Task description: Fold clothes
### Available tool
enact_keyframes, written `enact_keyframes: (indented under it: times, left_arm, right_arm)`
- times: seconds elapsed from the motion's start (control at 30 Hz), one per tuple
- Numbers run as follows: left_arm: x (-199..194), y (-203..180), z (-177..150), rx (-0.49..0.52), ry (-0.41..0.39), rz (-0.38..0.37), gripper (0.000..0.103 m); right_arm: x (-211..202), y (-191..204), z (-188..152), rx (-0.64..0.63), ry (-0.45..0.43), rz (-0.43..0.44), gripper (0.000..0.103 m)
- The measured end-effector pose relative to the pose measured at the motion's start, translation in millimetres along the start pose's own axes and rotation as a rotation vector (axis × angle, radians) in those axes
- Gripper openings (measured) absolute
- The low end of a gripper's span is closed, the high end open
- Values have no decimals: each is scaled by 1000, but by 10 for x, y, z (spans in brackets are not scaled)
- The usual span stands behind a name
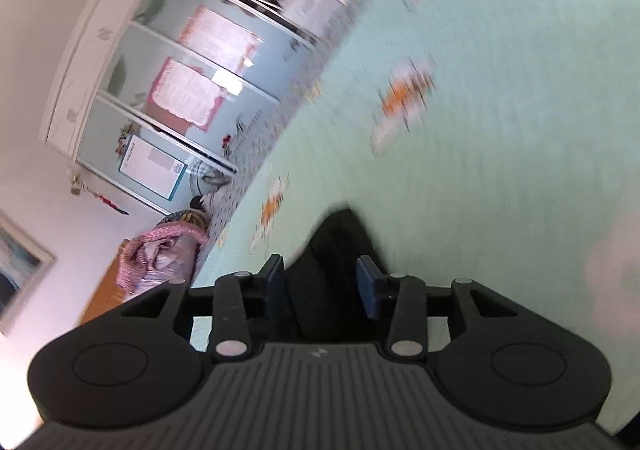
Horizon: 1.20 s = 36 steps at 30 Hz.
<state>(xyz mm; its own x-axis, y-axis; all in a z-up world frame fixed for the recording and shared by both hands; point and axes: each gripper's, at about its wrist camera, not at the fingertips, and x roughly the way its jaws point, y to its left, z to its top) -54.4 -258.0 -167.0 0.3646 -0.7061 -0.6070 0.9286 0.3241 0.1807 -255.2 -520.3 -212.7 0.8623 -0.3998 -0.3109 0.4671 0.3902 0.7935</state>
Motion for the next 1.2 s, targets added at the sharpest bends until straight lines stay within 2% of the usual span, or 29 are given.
enact_keyframes:
  times: [0.03,0.13,0.2,0.4,0.47,0.5,0.57,0.63,0.77,0.9,1.0,1.07,1.2]
  left_arm:
    - [21,-11,-12,7,9,-9,62]
    - [89,-40,-45,8,34,-23,62]
    - [102,-55,-63,13,47,-28,62]
    - [145,-71,-94,36,77,-36,65]
    - [188,-78,-122,44,103,-43,66]
    - [203,-85,-144,50,113,-45,66]
    - [225,-97,-183,59,129,-50,67]
    - [209,-98,-203,60,131,-55,67]
    - [168,-99,-238,61,132,-64,67]
    - [39,-89,-203,54,90,-76,67]
    - [-61,-70,-172,51,51,-92,67]
    - [-112,-59,-151,52,36,-106,67]
    - [-176,-46,-133,58,23,-130,67]
  right_arm:
    - [7,34,55,-38,4,15,44]
    - [338,213,206,-169,138,48,46]
    - [644,309,204,-279,214,10,46]
    - [1239,328,65,-475,338,-62,44]
    - [1257,364,0,-524,350,-65,25]
    - [1248,393,-35,-552,351,-67,23]
    - [1197,443,-47,-581,331,-71,11]
    - [1116,512,24,-570,301,-58,6]
    - [971,624,234,-531,207,-28,5]
    - [1113,475,140,-547,259,-77,6]
    - [1191,217,130,-423,298,-89,9]
    - [1096,196,167,-366,261,-66,14]
    - [844,325,248,-353,181,11,14]
